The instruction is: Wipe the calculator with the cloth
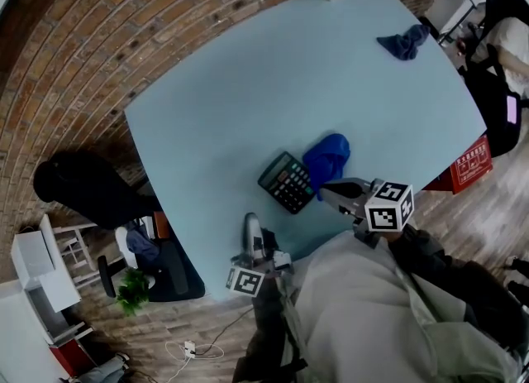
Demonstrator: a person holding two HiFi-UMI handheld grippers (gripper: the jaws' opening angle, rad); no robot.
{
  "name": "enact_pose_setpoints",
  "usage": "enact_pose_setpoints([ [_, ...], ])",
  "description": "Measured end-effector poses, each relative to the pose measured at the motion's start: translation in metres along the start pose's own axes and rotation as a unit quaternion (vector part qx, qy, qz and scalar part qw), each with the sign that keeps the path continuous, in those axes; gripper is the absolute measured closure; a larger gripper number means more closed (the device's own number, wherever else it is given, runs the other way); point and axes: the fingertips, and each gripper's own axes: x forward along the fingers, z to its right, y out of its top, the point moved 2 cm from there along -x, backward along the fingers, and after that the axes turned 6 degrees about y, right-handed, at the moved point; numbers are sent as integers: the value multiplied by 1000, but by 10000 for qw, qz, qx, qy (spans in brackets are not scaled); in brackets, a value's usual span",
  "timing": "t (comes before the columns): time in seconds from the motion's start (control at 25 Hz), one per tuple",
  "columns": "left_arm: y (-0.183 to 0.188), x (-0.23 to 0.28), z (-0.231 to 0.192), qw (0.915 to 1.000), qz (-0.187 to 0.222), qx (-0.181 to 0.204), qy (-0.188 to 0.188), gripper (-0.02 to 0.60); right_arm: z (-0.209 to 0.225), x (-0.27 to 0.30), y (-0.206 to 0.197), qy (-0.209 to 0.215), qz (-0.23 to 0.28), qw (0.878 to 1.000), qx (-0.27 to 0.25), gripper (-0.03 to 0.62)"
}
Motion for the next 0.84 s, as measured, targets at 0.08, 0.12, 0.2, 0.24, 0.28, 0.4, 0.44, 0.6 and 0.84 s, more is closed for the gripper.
enact_pose_setpoints([
  [0.08,-3,-1,-3,10000,-16,-66,19,577,0,1,-4,-18,-66,10000,-5,591],
  [0.12,-4,-1,-3,9999,-31,-101,17,577,0,1,-6,-28,-98,9999,-23,591],
  [0.2,-6,0,-3,9998,-61,-205,-18,577,-1,1,-7,-64,-135,9999,-59,591],
  [0.24,-6,1,-2,9997,-66,-242,-47,577,-1,1,-8,-91,-142,9998,-76,591],
  [0.28,-6,1,-3,9997,-76,-224,-54,577,0,0,-8,-121,-146,9998,-94,591],
  [0.4,-7,2,-6,9998,-141,-163,29,577,1,-1,-7,-196,-147,9996,-132,591],
  [0.44,-8,2,-6,9997,-158,-172,44,577,2,-2,-7,-214,-145,9996,-138,591],
  [0.6,-13,4,-6,9988,-208,-432,-18,577,2,-3,-10,-268,-150,9994,-132,591],
  [0.84,-14,3,-15,9990,-379,-231,77,577,1,-3,-15,-339,-123,9992,-141,591],
])
